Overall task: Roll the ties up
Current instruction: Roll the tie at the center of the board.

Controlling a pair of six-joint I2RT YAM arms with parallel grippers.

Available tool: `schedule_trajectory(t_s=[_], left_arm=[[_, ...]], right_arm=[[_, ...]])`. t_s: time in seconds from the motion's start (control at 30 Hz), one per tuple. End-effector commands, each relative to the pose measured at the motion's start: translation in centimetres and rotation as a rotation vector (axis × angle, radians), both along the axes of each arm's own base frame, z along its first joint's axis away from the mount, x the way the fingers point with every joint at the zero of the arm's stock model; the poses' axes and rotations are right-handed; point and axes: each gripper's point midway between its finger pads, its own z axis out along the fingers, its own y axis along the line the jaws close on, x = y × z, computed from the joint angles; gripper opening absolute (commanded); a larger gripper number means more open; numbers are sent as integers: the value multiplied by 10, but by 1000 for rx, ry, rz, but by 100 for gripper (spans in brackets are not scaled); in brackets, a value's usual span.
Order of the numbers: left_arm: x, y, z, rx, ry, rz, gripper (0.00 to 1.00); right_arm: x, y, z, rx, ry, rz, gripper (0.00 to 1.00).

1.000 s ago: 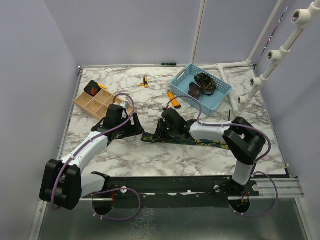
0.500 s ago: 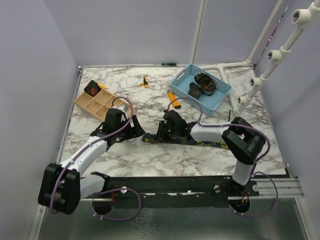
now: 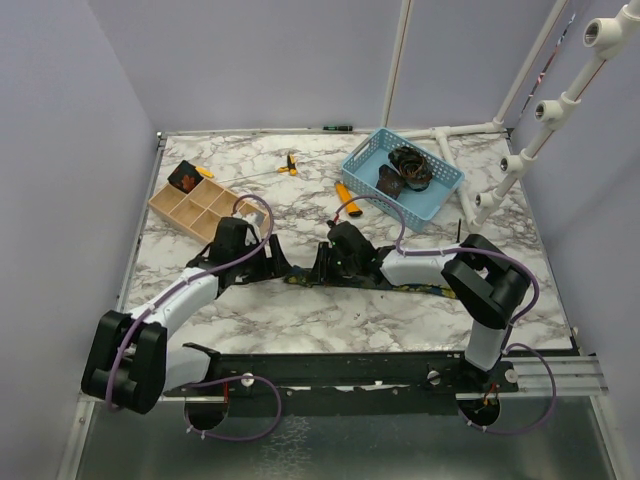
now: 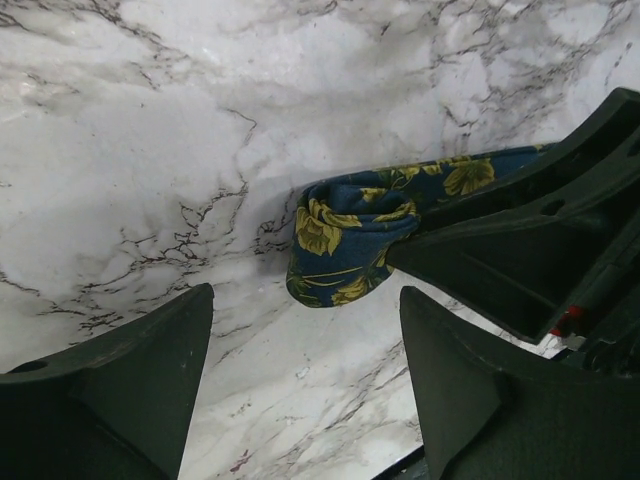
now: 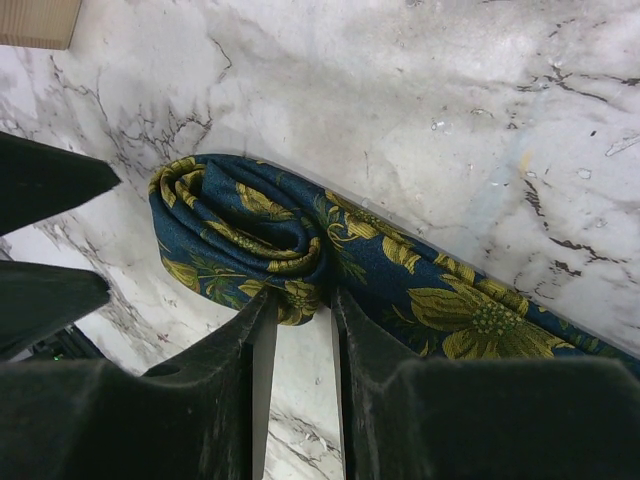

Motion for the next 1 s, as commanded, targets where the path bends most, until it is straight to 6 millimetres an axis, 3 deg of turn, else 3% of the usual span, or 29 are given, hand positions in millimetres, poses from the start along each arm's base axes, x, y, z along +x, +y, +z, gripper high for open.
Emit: schedule_trajectory(t_s=[0.0,0.2,0.5,0.97], left_arm=[[0,-9,-6,-7,20,-89,74],[4,-6,-23,51,22,-91,69],[21,-20,-11,-35,-93,-103,68],[6,-32,-36,-47,-14,-179,59]], right_arm=[[-9,-22,-35,-97,46,-7,29],[-7,-17,-28,-79,34,0,29],[1,-7,-11,-60,-2,35,29],[14,2,3,-54,-39,31,29]])
